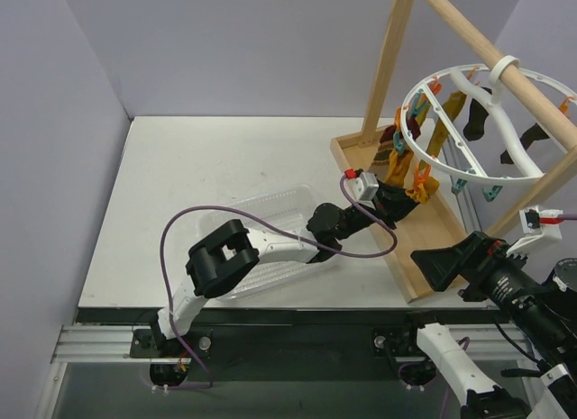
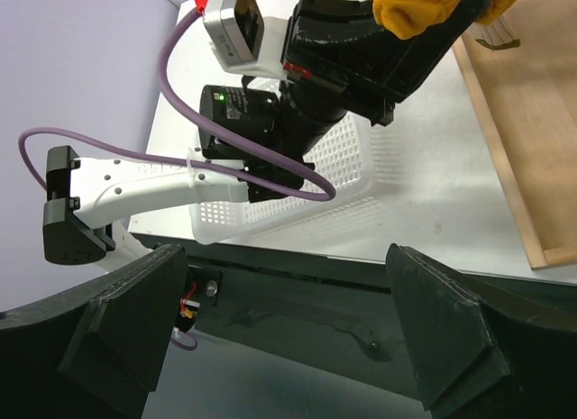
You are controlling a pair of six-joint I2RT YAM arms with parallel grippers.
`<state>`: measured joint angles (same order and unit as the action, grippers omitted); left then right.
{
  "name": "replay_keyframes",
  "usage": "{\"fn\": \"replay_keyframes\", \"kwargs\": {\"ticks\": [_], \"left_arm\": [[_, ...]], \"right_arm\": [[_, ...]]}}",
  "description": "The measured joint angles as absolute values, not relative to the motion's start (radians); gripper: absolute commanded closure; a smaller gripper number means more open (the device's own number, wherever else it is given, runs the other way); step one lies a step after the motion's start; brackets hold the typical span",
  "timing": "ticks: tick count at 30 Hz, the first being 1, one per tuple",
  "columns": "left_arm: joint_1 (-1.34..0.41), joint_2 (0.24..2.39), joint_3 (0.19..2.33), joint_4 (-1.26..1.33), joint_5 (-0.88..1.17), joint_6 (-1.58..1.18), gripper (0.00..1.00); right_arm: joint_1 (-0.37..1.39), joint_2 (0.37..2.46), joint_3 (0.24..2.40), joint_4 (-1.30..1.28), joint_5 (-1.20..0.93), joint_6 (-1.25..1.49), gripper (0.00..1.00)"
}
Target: Remove the socks clipped to the hanger
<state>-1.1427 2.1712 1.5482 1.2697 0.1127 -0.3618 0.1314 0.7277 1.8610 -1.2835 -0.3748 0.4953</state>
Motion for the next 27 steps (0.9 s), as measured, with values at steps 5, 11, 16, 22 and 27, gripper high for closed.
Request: {"fn": "replay_keyframes", "kwargs": {"ticks": [5,11,16,22,27], "left_arm": [[-1.144,2.136,1.442,1.277,0.13,-0.381,1.0],[-1.148,2.006,1.299,1.273,0.168,-0.403,1.0],[-1.158,1.898,1.255,1.243,0.196,-0.419,1.0],[-1.183,1.854,1.253,1.188,0.215,-0.428,1.0],[-1.199,1.854,1.254,1.113,0.22,-0.432,1.0]], "right_arm": [[0.13,0.741,1.86,-1.283,-0.368,0.484,0.01],[0.13,0.78,1.859,-1.283,-0.317,0.448,0.06],[0.125,0.846,1.866,-1.283,-0.263,0.416,0.1],[0.124,0.936,1.934,-1.276,-0.238,0.399,0.15],[0.124,0.97,1.982,-1.259,-0.234,0.404,0.2]]}}
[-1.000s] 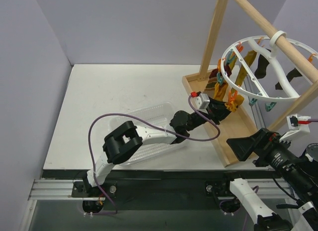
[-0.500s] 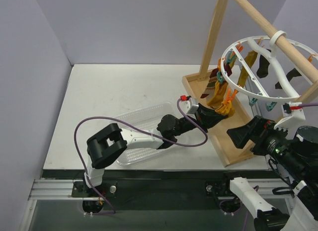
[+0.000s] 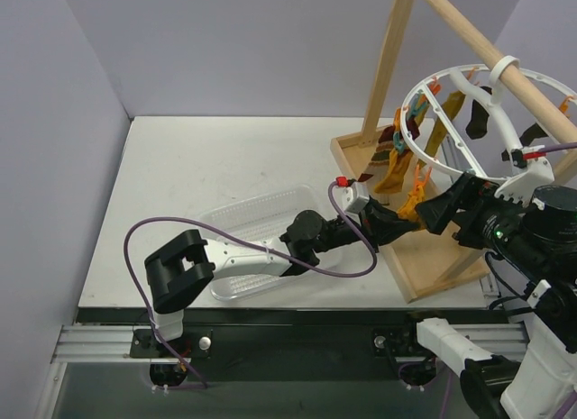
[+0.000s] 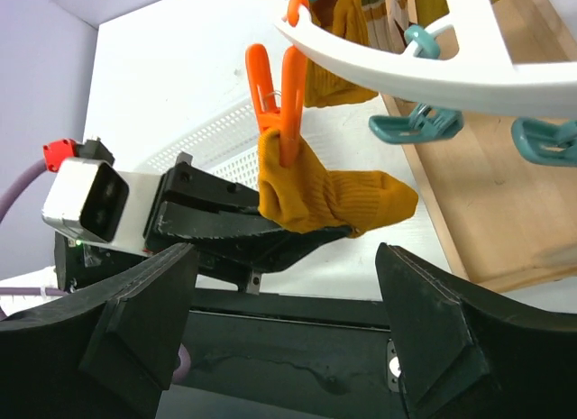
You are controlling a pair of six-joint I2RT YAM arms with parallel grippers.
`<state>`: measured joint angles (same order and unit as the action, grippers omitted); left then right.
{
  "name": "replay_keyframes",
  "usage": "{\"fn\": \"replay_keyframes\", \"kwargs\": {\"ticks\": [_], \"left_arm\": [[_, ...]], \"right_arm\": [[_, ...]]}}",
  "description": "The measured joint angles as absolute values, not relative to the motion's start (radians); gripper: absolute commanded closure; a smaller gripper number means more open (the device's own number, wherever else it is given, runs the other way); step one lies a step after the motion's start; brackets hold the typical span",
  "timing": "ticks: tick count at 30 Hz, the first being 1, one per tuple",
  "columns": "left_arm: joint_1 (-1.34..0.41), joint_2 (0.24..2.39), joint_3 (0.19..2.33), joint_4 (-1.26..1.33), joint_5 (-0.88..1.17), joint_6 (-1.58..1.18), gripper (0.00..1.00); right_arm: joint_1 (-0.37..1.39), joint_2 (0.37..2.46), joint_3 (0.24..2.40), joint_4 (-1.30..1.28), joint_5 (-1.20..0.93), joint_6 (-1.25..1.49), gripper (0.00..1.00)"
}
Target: Remove the socks clipped to the hanger
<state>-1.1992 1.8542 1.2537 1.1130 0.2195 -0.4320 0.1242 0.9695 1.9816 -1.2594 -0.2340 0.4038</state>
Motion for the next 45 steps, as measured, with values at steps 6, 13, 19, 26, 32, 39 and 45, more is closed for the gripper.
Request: {"fn": "replay_keyframes", "kwargs": {"ticks": [6,13,19,26,32,39,45], "left_arm": [[-1.208,1.854,1.265,1.041,0.219,-0.429,1.0],[-1.232,1.854,1.308,0.964,0.218,-0.402,1.0],[-1.259,1.854,1.337,0.919,0.214,-0.373,1.0],[-1.28,1.861,1.384,0.868,0.212,-0.354,1.0],[-1.293,1.869,1.408,0.844,0.213,-0.354,1.0],[-1.295,1.875,1.412,0.833,0.213,-0.354,1.0],[-1.295,1.875,1.412,0.824,0.213,-0.354,1.0]], "right_arm": [[0.132,1.015,2.007,-1.252,-0.191,0.434,0.28],[0.189,1.055,2.006,-1.252,-0.104,0.456,0.29],[0.208,1.057,2.007,-1.253,-0.053,0.452,0.32],[0.325,1.116,2.045,-1.262,0.098,0.429,0.36],[0.569,1.19,2.088,-1.289,0.316,0.422,0.35],[0.678,1.258,2.091,-1.335,0.508,0.421,0.36],[0.682,1.26,2.091,-1.352,0.572,0.421,0.44]]}}
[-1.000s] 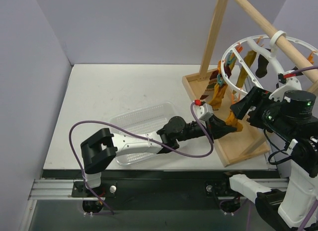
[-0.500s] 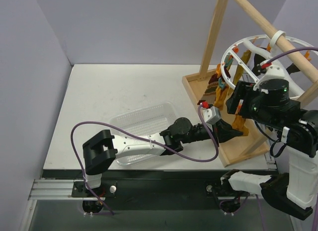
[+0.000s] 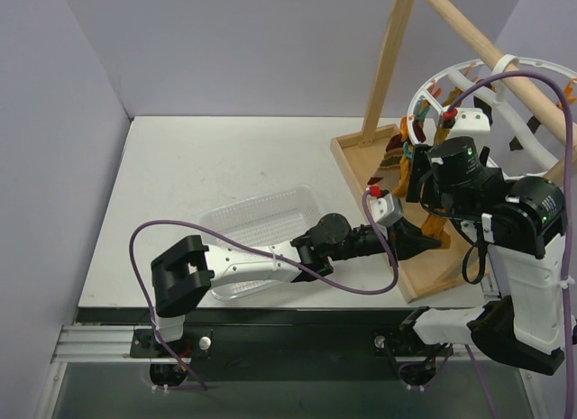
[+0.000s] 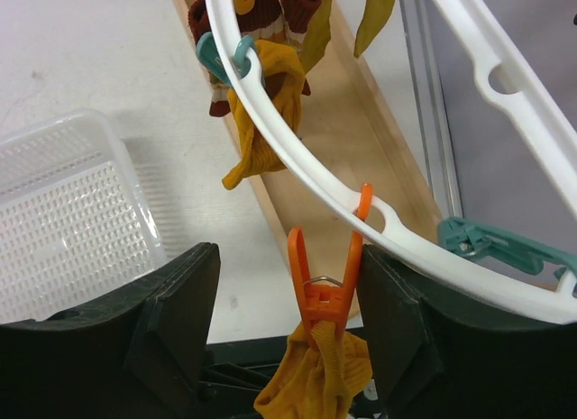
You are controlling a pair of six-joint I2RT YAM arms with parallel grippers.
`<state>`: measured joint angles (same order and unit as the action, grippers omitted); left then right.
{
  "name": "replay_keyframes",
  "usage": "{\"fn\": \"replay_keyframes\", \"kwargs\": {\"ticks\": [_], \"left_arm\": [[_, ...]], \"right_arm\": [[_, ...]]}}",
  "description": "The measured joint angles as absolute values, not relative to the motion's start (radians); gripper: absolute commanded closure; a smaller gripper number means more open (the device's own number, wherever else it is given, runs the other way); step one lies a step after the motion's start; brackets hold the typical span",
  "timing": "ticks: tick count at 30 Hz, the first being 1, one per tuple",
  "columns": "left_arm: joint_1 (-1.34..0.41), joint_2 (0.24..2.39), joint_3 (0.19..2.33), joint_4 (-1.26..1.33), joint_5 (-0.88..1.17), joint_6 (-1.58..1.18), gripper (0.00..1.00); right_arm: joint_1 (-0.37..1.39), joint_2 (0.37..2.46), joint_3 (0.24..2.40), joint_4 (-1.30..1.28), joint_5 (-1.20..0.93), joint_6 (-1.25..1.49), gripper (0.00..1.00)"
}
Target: Remove the socks clipped to the hanger
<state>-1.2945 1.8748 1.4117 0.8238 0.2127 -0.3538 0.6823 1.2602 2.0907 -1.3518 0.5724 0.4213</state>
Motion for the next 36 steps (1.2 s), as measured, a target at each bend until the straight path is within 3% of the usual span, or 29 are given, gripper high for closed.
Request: {"fn": "replay_keyframes", "kwargs": {"ticks": [10,13,14,25,30,36], "left_arm": [[-1.295,1.875,1.407,0.819,0.213,-0.354,1.0],[-1.295,1.875,1.403,0.818,0.213,-0.354,1.0],[-1.295,1.875,1.402,0.816,0.213,-0.354,1.0],[-1.293,1.852,1.341,0.78,0.22,-0.375,1.0],[-1.24,1.741,1.174,0.752,0.274,-0.447,1.0],[-1.053,1.507,0.917,0.616,0.291,-0.521,1.0]], "right_arm": [[0.682,1.243,2.075,-1.354,0.62,0.42,0.69],[0.682,1.229,2.066,-1.351,0.635,0.419,0.89],[0.682,1.224,2.062,-1.348,0.642,0.42,1.0],[0.673,1.193,2.029,-1.342,0.674,0.436,1.0],[0.66,1.189,2.028,-1.34,0.672,0.441,1.0],[0.647,1.164,2.008,-1.322,0.651,0.444,1.0]]}}
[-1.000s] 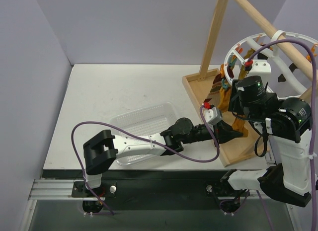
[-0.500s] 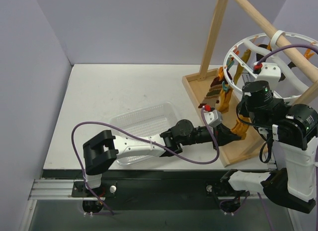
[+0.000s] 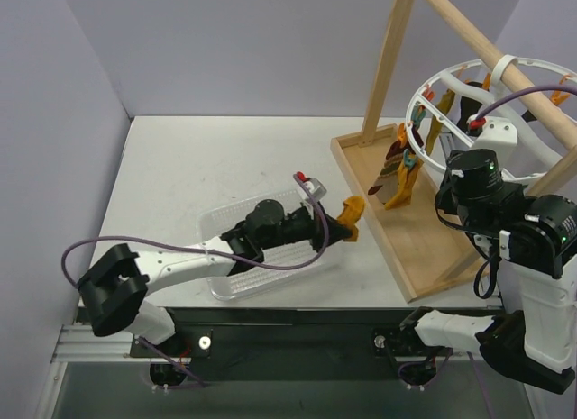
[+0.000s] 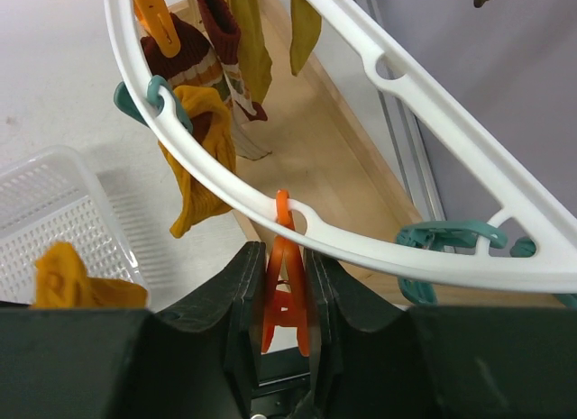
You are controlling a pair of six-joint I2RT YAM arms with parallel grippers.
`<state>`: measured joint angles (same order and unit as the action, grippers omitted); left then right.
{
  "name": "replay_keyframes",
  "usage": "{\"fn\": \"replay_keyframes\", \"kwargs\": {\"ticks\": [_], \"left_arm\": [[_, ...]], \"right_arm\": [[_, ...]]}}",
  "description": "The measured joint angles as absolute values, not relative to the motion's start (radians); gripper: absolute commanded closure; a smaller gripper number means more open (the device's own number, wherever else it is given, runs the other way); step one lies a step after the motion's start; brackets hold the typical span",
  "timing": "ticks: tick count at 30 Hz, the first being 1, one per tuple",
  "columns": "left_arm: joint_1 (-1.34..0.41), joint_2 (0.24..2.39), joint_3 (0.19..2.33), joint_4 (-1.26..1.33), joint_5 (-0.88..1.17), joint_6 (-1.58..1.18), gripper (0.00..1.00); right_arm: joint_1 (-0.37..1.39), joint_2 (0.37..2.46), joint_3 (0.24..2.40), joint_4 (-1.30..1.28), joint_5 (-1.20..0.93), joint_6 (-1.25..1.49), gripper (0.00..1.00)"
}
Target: Remove the socks clipped to the hanger
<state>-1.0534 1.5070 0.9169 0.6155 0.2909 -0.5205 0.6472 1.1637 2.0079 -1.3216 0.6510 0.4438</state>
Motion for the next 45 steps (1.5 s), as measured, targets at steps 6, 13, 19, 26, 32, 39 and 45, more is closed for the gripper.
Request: {"fn": "replay_keyframes", "kwargs": {"ticks": [6,13,19,26,32,39,45], "left_arm": [[-0.902,1.253,0.848,0.305,0.204,-0.507,1.0],[-0.758,1.159,0.866,-0.025,0.089,-0.501,0.71],[-0.759,1.097,0.797,-0.103,0.042,-0.519,0.1],[-0.762,1.058,0.753,-0.031,0.04,-0.53,0.16],[-0.881,1.133,0.771,0.197,0.091,-0.48,0.08],[-1.02,1.401,0.966,0.461,0.133,-0.396,0.03],[-1.032,1.621,1.128,0.69,0.136,-0.362,0.03]], "right_arm": [[0.636,1.15,2.002,-1.301,0.619,0.445,0.97],[0.634,1.148,2.001,-1.29,0.593,0.449,0.94],[0.634,1.148,1.999,-1.285,0.583,0.454,0.93],[0.634,1.148,1.993,-1.283,0.579,0.459,0.91],[0.633,1.148,1.993,-1.282,0.573,0.467,0.89],[0.628,1.148,1.993,-1.28,0.559,0.471,0.86],[0.627,1.141,1.995,-1.276,0.546,0.472,0.84]]}}
